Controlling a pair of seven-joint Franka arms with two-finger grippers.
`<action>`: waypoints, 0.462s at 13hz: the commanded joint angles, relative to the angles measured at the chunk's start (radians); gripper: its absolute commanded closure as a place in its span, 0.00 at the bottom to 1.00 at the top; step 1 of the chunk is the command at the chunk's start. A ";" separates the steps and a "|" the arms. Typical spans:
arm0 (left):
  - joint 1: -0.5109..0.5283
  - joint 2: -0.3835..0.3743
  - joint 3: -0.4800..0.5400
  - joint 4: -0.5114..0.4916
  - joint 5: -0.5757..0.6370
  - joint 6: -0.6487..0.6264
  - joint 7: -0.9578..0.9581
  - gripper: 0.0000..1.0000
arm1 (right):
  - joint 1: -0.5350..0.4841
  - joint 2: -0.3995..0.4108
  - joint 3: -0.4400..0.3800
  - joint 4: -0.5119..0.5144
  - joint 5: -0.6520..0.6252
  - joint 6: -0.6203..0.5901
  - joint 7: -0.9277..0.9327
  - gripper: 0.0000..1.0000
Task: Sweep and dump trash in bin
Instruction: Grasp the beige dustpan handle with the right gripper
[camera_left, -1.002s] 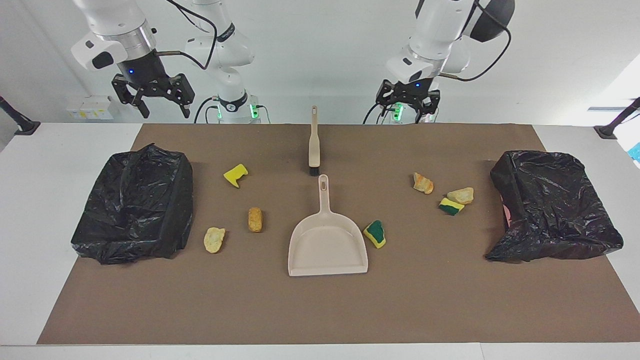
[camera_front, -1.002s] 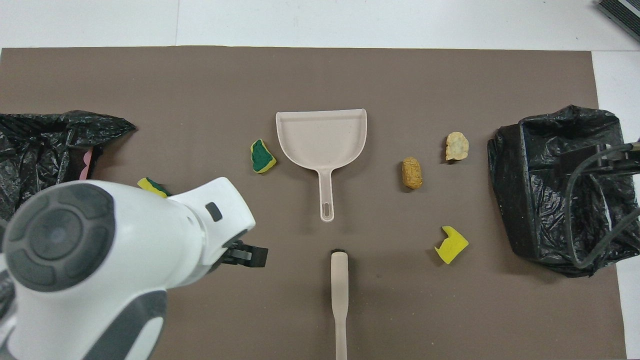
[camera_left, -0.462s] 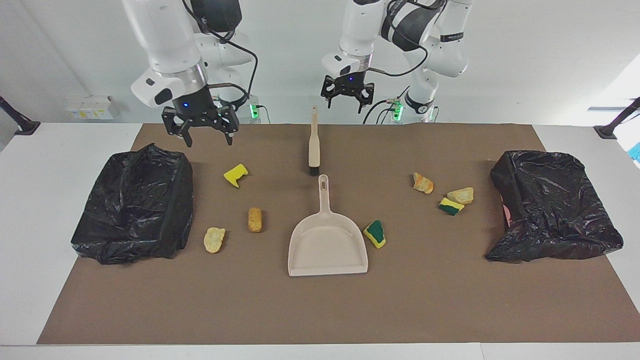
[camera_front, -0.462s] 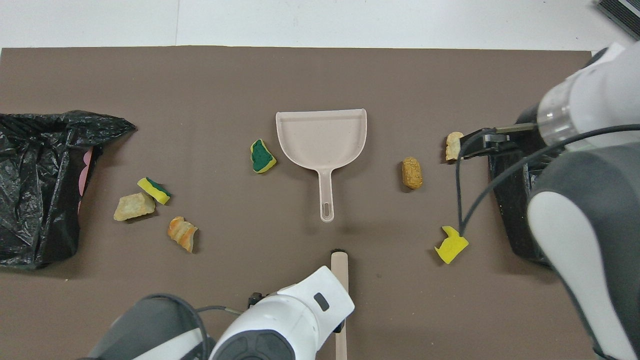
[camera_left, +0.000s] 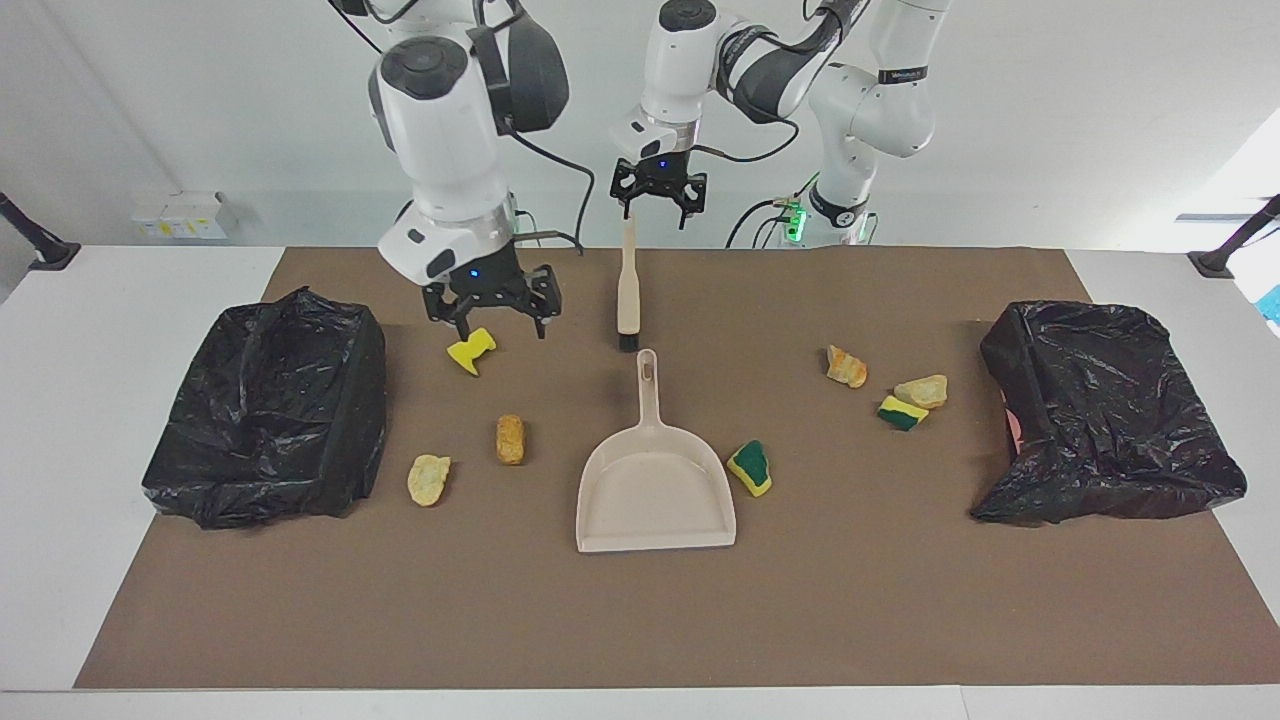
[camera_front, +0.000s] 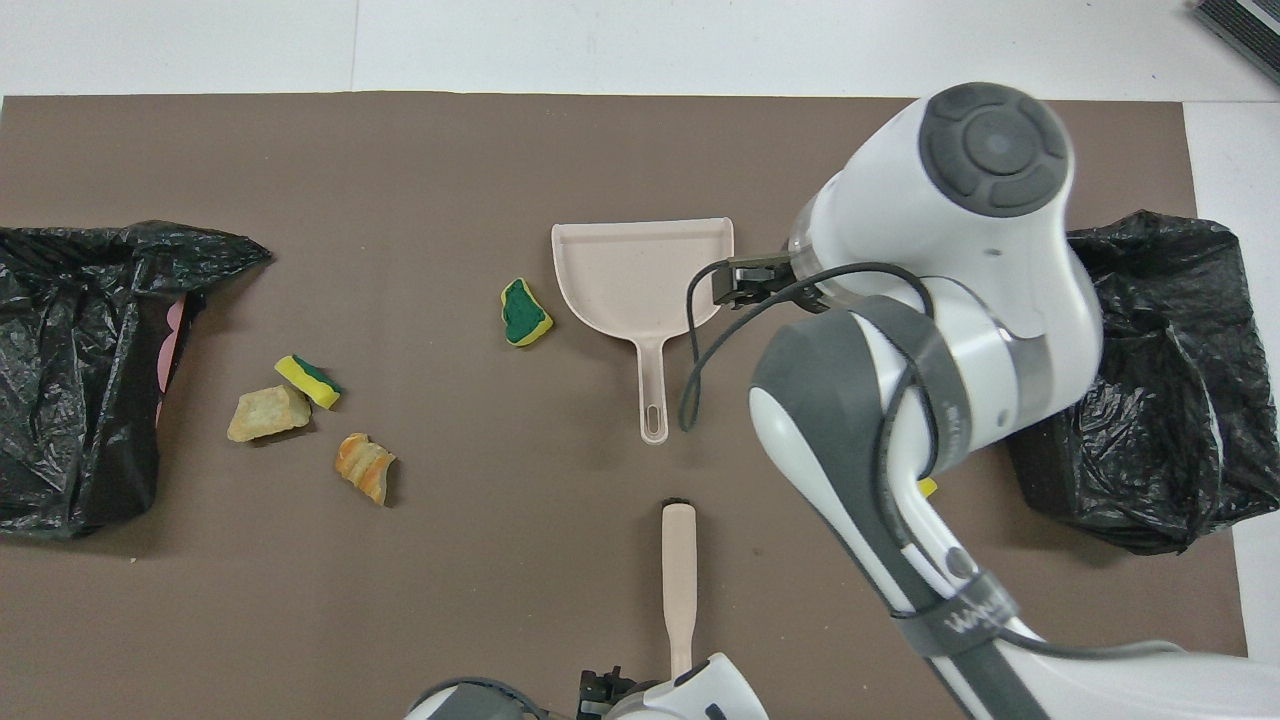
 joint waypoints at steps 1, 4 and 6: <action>-0.057 0.034 0.013 -0.054 0.009 0.090 -0.070 0.00 | 0.039 0.052 -0.001 -0.001 0.033 0.038 0.061 0.01; -0.074 0.119 0.010 -0.049 0.011 0.176 -0.074 0.00 | 0.108 0.063 0.000 -0.120 0.033 0.123 0.094 0.04; -0.076 0.173 0.011 -0.039 0.030 0.219 -0.074 0.00 | 0.130 0.086 0.000 -0.141 0.035 0.147 0.098 0.13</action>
